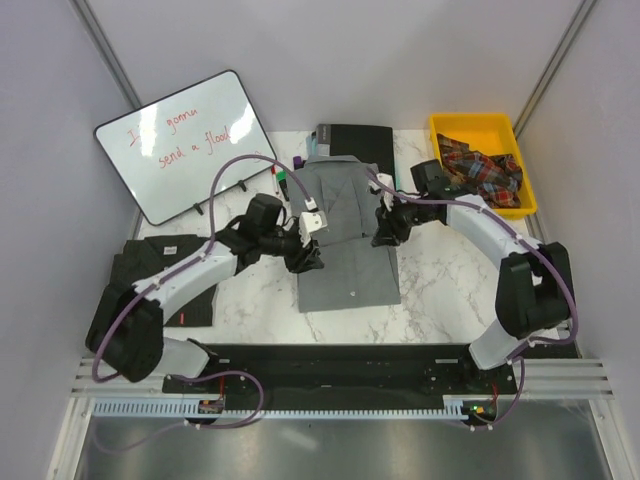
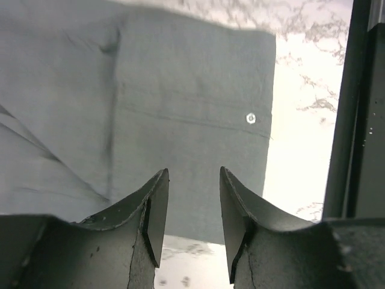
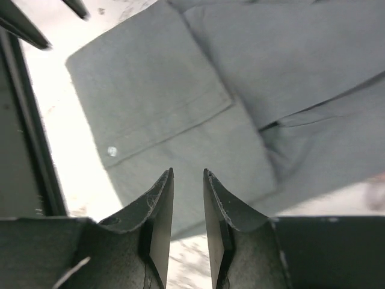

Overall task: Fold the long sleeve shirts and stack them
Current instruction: Fold the shirt

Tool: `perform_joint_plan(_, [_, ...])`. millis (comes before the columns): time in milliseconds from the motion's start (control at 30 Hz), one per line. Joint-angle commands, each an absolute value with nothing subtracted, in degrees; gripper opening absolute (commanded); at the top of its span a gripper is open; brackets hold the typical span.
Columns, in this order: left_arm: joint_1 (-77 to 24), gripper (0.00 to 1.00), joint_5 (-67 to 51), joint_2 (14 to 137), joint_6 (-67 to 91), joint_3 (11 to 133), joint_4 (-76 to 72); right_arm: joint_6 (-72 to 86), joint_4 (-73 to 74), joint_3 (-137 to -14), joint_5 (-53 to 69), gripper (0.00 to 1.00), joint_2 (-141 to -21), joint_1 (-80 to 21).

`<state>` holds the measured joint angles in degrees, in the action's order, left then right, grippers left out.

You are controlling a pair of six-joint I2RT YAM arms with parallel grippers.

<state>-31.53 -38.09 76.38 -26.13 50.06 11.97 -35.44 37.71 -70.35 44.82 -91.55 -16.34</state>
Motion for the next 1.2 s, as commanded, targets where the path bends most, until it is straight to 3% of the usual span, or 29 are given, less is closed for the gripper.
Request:
perform_joint_plan(0, [-31.5, 0.46, -38.7, 84.5, -16.4, 50.8, 14.9, -23.6, 36.2, -65.6, 50.2, 0.33, -96.4, -18.1])
perform_joint_plan(200, [-35.1, 0.45, -34.6, 89.7, -19.2, 50.0, 16.4, -18.0, 33.8, -61.5, 48.3, 0.32, -102.8, -19.5])
perform_joint_plan(400, [-37.6, 0.42, -31.4, 95.7, -18.2, 52.7, 21.8, -14.9, 30.4, -54.2, 46.0, 0.31, -101.3, -20.1])
perform_joint_plan(700, [-40.6, 0.41, -28.9, 93.0, -20.1, 52.4, 29.8, -7.0, 31.8, -54.1, 45.8, 0.3, -99.0, -21.3])
perform_joint_plan(1033, [-41.8, 0.5, -28.3, 78.3, -24.8, 45.4, 29.6, -4.7, 38.5, -52.5, 51.9, 0.32, -95.0, -22.5])
perform_joint_plan(1167, [-50.0, 0.61, -16.0, 65.4, -29.8, 40.7, 20.4, -5.4, 36.4, -58.2, 51.0, 0.35, -88.7, -22.5])
